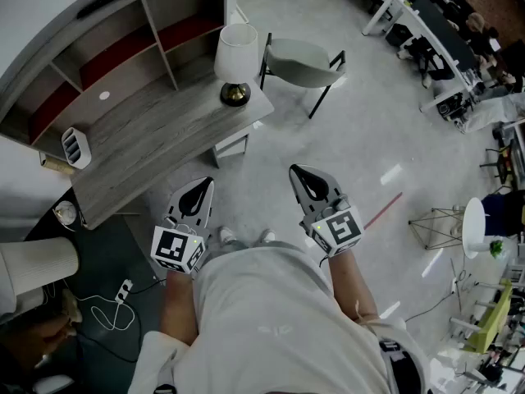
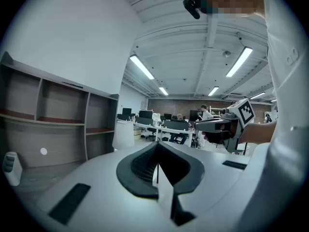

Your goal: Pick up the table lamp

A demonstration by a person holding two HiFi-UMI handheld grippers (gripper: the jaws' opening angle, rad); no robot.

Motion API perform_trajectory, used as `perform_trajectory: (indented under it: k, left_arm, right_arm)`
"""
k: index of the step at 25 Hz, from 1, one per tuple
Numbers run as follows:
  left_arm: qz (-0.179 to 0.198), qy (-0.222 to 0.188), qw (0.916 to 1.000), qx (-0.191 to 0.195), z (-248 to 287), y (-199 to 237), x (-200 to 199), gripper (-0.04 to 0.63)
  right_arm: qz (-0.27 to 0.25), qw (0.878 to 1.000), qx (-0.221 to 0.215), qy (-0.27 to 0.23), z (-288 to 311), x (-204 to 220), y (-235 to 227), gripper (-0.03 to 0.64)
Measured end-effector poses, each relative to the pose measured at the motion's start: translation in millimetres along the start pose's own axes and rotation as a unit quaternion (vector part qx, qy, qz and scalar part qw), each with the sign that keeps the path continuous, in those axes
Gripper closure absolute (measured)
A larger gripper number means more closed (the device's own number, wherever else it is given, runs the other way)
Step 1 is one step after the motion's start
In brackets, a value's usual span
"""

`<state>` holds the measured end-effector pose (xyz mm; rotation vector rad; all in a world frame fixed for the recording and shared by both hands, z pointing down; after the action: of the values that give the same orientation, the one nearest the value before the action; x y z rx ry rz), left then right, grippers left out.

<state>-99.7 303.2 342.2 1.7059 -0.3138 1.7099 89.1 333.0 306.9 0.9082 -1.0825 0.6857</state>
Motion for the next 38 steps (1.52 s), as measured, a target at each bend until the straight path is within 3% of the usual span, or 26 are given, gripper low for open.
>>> perform_trajectory:
  k: [13,21,29,38]
  left_arm:
    - [-0.016,0.010,0.9998,-0.011,-29.3,73.6,2.4,0.580]
    - [-0.028,0.018,0.9993,-0.017,-26.5,111.6,16.1,0.580]
    - [-0.030,0.009,0.9983,-0.049,31.2,145.8,14.3,0.578]
    - [-0.036,-0.009,0.9923,-0.118,125.0,161.4,6.2,0.578]
  right_arm:
    - [0.008,1.000,0.008,0.008,62.8,-2.5,27.2,0.592]
    - [0.034,0.999,0.005,0.008,103.7,-1.3,17.4,0.592]
    - [0.019,0.999,-0.037,0.017,168.8,16.8,-35.5,0.592]
    - [0.009,0.991,-0.130,0.005,240.7,27.6,-133.4,0.592]
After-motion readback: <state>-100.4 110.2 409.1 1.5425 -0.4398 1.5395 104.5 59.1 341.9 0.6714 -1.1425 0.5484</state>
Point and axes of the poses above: the fingertips, and each gripper's own axes: z forward along the fingers, y to its left, x out of its underside, the point moved 2 cm from there along -z, backward along the fingers, and after that the axes turned 13 degrees about -z, right-handed, at the moved point
